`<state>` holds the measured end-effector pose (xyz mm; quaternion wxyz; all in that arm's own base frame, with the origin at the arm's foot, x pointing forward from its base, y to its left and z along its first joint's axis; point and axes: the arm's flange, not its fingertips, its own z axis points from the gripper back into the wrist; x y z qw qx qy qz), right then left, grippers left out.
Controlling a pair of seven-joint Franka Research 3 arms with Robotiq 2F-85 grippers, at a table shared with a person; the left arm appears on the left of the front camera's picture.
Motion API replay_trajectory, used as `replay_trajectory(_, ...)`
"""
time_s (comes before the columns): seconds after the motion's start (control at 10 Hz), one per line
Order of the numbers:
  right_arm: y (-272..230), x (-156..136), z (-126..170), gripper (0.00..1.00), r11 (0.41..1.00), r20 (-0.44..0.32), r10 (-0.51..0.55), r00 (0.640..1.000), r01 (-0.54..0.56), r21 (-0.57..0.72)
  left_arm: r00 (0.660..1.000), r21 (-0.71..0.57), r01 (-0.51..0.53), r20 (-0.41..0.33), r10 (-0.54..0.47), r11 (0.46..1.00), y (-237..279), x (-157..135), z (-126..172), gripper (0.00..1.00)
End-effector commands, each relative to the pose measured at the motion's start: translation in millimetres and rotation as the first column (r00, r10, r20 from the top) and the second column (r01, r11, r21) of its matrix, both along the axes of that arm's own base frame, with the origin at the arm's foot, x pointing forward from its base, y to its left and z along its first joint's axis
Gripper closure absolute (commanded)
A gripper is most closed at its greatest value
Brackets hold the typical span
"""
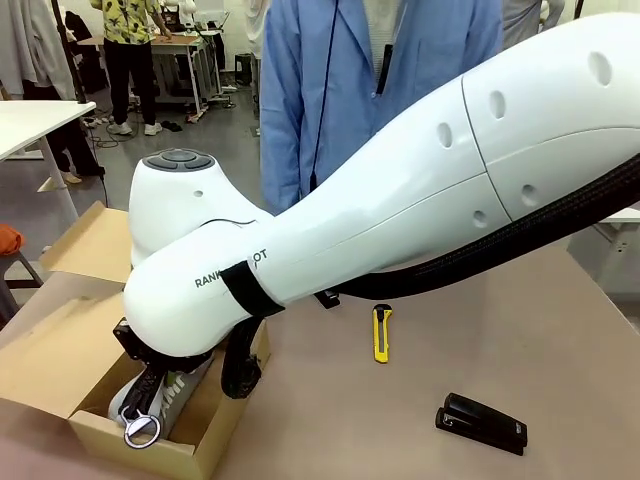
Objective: Place items inside the box.
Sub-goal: Pick up a Pencil pouch or Stapler and place it inside the Mailer Box closest to the robot.
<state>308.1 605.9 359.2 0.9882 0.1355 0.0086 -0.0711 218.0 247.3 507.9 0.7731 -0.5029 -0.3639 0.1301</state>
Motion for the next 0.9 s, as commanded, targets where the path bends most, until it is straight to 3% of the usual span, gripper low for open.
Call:
replay_trajectory(0.0,4,3,8,0.29,1.000,-0.006,0.013,1.000,-0.013,-0.002,1.000,-0.001,0.003,0.024,-0.003,1.000,-1,1,2,0.00)
replay_trajectory(0.1,0,3,10,0.00,1.000,-0.004,0.012,1.000,-0.012,0.004,1.000,-0.001,0.003,0.024,-0.003,1.000,-1,1,2,0.00)
replay_trajectory(0.4,-19,-2,29,0.00,0.996,-0.049,0.071,0.996,-0.068,0.048,1.000,-0.001,0.003,0.024,-0.003,1.000,-1,1,2,0.00)
replay_trajectory(0.6,-67,-19,68,0.00,0.963,-0.162,0.268,0.950,-0.256,0.088,1.000,-0.001,0.003,0.024,-0.003,1.000,-1,1,2,0.00)
replay_trajectory(0.7,-99,-35,86,0.00,0.946,-0.217,0.321,0.922,-0.298,0.130,1.000,-0.001,0.003,0.024,-0.003,1.000,-1,1,2,0.00)
replay_trajectory(0.8,-126,-55,96,0.00,0.935,-0.225,0.342,0.912,-0.307,0.178,1.000,-0.001,0.003,0.024,-0.003,1.000,-1,1,2,0.00)
